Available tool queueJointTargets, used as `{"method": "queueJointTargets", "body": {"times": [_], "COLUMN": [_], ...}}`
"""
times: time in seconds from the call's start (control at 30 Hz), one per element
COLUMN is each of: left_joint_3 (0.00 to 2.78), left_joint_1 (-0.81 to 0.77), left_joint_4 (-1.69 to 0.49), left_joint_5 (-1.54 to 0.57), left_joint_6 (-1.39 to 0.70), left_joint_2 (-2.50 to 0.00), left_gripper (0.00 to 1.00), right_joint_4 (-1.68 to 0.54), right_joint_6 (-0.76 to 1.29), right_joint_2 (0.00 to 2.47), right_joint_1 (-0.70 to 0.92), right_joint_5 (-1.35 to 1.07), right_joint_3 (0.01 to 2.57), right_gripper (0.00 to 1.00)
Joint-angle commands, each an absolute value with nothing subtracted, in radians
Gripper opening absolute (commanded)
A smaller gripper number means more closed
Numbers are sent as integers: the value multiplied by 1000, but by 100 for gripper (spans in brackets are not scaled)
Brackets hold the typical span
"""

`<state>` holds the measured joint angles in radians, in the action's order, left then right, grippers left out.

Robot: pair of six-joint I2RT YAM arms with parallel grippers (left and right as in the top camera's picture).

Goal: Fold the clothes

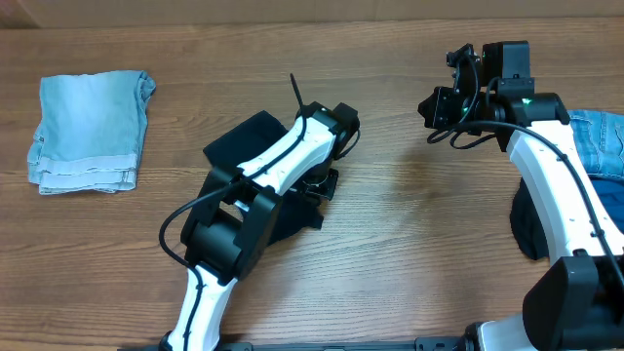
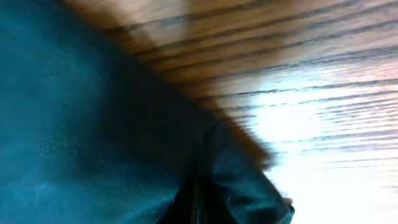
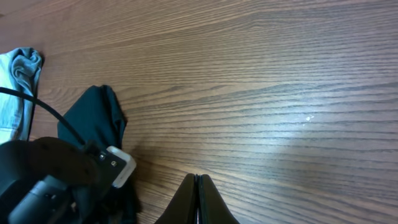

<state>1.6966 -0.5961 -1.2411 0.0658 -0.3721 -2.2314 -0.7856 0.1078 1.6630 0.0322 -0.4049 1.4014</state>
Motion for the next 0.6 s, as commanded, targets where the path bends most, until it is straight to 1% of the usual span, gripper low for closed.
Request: {"method": "queueJointTargets", "body": {"times": [0.0,0.03,0.07,0.1,0.13,0.17,0.23,0.27,0.4,0.47,0.5,0.57], "left_joint_3": [1695,1699,1699,1698,1697,1697,1666,1565,1264,1084,1019,964], "left_joint_1": [-512,-479,-445,-332,-286,-227,-145,-103,-92,-87,-85,-85], "left_joint_4": [-1229,-1220,-1218,-1230,-1239,-1255,-1265,-1219,-982,-892,-796,-707], "left_joint_5": [63,70,91,107,107,104,53,49,-41,-91,-133,-178], "left_joint_6": [-434,-436,-459,-515,-537,-547,-533,-527,-553,-723,-698,-697], "left_joint_2": [-2037,-1970,-1908,-1778,-1747,-1727,-1732,-1744,-1752,-1752,-1752,-1752], "left_gripper": [11,23,30,43,44,43,20,4,4,4,4,4], "right_joint_4": [-780,-780,-780,-780,-780,-780,-780,-780,-780,-780,-780,-776], "right_joint_6": [103,103,103,103,104,104,104,104,103,103,103,103], "right_joint_2": [1657,1657,1657,1657,1657,1657,1657,1657,1657,1657,1657,1657], "right_joint_1": [30,30,30,30,30,30,30,30,30,30,30,30], "right_joint_5": [-413,-413,-413,-413,-413,-413,-413,-413,-413,-413,-413,-413], "right_joint_3": [1409,1409,1409,1409,1409,1409,1409,1409,1409,1409,1409,1409], "right_gripper": [4,4,4,4,4,4,4,4,4,4,4,4]}}
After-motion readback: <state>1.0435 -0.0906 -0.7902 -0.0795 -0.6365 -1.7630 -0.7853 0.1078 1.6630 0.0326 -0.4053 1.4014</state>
